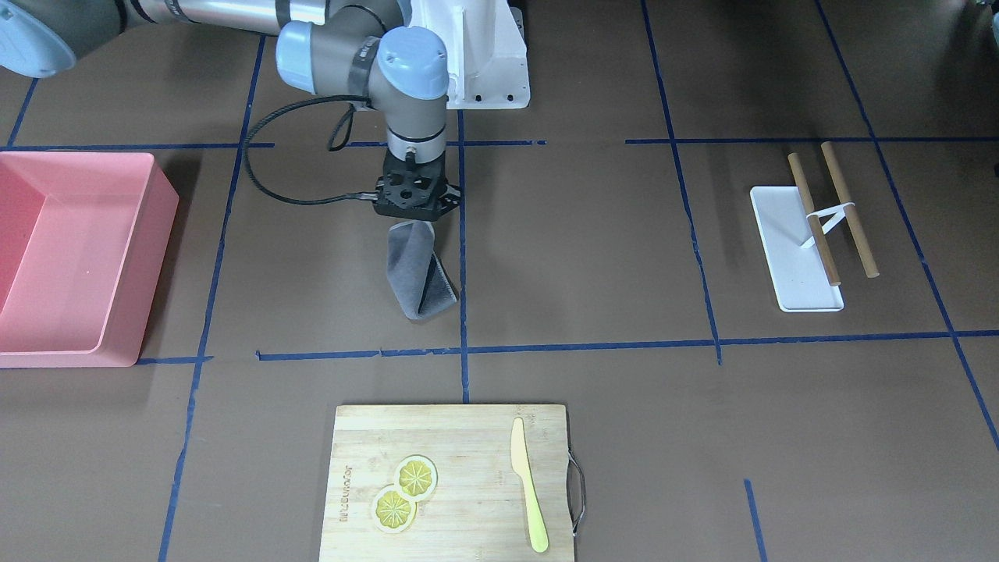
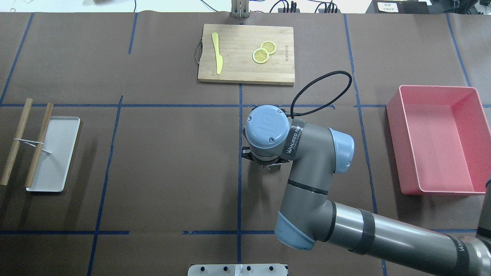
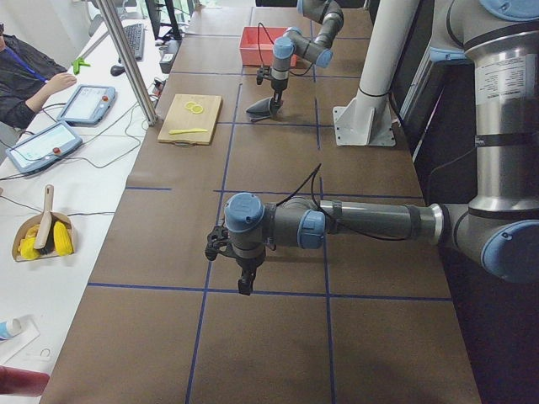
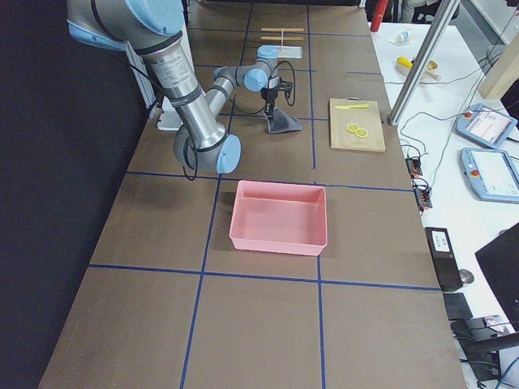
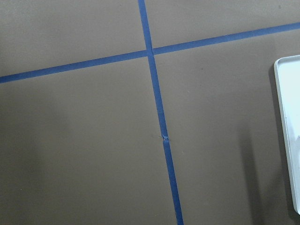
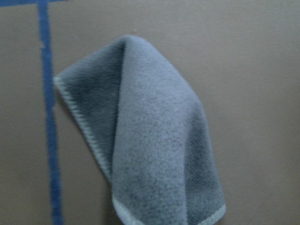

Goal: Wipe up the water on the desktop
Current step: 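Drag the cloth back and forth across the table with the right gripper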

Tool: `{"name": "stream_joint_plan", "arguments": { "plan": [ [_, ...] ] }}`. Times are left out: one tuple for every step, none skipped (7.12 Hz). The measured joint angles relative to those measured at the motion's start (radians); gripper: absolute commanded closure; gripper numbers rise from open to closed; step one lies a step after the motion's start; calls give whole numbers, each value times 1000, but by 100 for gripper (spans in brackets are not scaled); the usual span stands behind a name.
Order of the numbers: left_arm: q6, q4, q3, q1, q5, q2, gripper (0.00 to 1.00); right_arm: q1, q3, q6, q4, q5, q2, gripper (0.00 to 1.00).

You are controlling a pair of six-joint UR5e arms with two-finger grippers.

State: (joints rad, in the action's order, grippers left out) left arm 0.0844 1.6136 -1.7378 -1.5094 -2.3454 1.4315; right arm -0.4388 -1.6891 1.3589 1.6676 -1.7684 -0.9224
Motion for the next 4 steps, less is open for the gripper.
{"name": "stream_joint_plan", "arguments": {
  "plan": [
    [0, 0, -1, 0, 0, 1, 0, -16, -60, -48, 2, -3, -82, 100],
    [0, 0, -3, 0, 0, 1, 0, -34, -122, -106, 12, -4, -168, 100],
    [0, -1, -4, 0, 0, 1, 0, -50, -171, -161, 34, -4, -241, 100],
    [0, -1, -4, 0, 0, 0, 0, -69, -211, -214, 57, -2, -305, 100]
  ]
}}
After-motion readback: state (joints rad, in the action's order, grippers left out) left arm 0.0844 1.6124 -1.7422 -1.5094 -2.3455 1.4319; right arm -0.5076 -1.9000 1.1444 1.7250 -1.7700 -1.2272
